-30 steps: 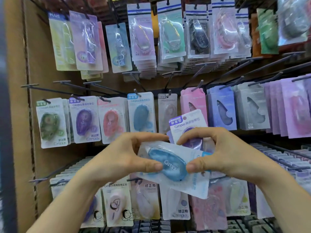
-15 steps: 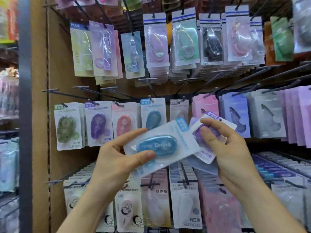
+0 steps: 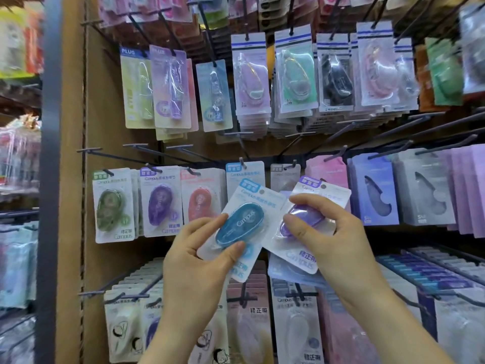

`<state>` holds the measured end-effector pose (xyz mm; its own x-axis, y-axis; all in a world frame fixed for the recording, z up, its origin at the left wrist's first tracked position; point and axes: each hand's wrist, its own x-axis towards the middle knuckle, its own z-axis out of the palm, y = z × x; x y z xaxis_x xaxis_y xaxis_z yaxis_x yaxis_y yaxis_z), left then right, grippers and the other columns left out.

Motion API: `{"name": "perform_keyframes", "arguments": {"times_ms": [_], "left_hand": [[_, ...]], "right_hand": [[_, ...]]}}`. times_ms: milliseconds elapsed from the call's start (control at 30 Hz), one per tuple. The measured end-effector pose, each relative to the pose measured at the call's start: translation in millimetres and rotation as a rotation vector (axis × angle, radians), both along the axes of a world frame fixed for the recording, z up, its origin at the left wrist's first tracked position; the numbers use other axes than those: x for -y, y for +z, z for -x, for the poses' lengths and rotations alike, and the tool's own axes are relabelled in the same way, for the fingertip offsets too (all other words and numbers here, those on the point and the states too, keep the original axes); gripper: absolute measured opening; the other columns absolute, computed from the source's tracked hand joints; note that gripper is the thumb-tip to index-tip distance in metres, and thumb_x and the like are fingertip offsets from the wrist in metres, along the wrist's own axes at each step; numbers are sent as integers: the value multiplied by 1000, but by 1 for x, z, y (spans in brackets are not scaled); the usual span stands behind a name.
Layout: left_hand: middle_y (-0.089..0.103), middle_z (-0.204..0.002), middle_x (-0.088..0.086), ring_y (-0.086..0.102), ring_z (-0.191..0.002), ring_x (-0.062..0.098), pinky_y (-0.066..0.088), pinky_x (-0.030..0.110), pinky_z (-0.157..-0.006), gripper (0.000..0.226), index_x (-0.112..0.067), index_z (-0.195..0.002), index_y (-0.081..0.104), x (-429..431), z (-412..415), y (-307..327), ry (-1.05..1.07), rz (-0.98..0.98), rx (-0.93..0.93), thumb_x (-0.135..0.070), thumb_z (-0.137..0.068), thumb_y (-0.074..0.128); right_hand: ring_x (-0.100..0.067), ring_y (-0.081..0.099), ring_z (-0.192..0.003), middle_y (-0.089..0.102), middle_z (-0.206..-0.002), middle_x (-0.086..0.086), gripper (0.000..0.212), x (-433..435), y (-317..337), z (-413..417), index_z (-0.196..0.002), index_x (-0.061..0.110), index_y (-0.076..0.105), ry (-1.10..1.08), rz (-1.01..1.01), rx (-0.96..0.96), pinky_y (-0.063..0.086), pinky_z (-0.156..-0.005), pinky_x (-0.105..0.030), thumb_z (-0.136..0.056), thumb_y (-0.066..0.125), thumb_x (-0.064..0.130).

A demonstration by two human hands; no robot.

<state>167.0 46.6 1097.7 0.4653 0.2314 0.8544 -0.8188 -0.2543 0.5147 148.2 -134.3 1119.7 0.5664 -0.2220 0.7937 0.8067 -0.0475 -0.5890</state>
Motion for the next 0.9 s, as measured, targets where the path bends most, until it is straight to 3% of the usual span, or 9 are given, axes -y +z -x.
{"name": "perform_keyframes", "arguments": {"times_ms": [67,167,267,400,567,733,900], "left_hand": [[61,-113,-19,58,-111,4,51,32,-92,48,-36,-114,67,0,3,3,149,-55,142,-34,-67,78],[60,-117,-11,56,-115,7,46,25,-99,49,-31,-120,61,1,-1,7,250,-3,264,-30,-74,76],[59,-117,-6,55,-113,9,44,25,-100,46,-21,-122,63,7,-9,12,296,45,264,-30,-78,75],[58,-115,-3,46,-104,-4,34,2,-90,44,-13,-123,64,13,-21,21,371,-61,211,-27,-82,76],[57,-113,-2,43,-91,-1,37,24,-76,41,-17,-120,60,19,-20,28,423,-149,146,-37,-85,70],[51,-106,-6,40,-79,4,34,28,-68,40,-16,-117,58,19,-7,34,508,-199,109,-41,-87,67],[51,-109,-2,41,-80,12,34,31,-68,40,-17,-115,56,17,8,41,585,-286,42,-42,-86,67]], "right_hand": [[-6,68,-86,74,-89,10,22,-4,3,0,-96,24,73,-24,-3,34,54,-77,-19,-79,78,12],[-3,66,-87,72,-93,11,24,-11,4,4,-97,26,72,-42,33,99,52,-78,-15,-78,80,14],[-5,66,-93,71,-96,14,24,-15,-2,7,-96,30,72,-47,53,118,52,-82,-17,-78,81,17],[-3,66,-93,71,-96,17,25,-13,-8,7,-95,29,73,-35,52,88,50,-78,-11,-78,79,12],[-3,66,-95,71,-97,16,25,-7,-9,9,-94,29,74,-46,71,88,49,-82,-13,-78,79,10],[-2,65,-95,71,-97,17,25,0,-9,12,-94,30,73,-34,107,78,47,-79,-8,-78,78,11],[-5,66,-98,72,-100,16,27,4,-11,11,-97,31,74,-9,160,60,50,-85,-16,-79,78,11]]}}
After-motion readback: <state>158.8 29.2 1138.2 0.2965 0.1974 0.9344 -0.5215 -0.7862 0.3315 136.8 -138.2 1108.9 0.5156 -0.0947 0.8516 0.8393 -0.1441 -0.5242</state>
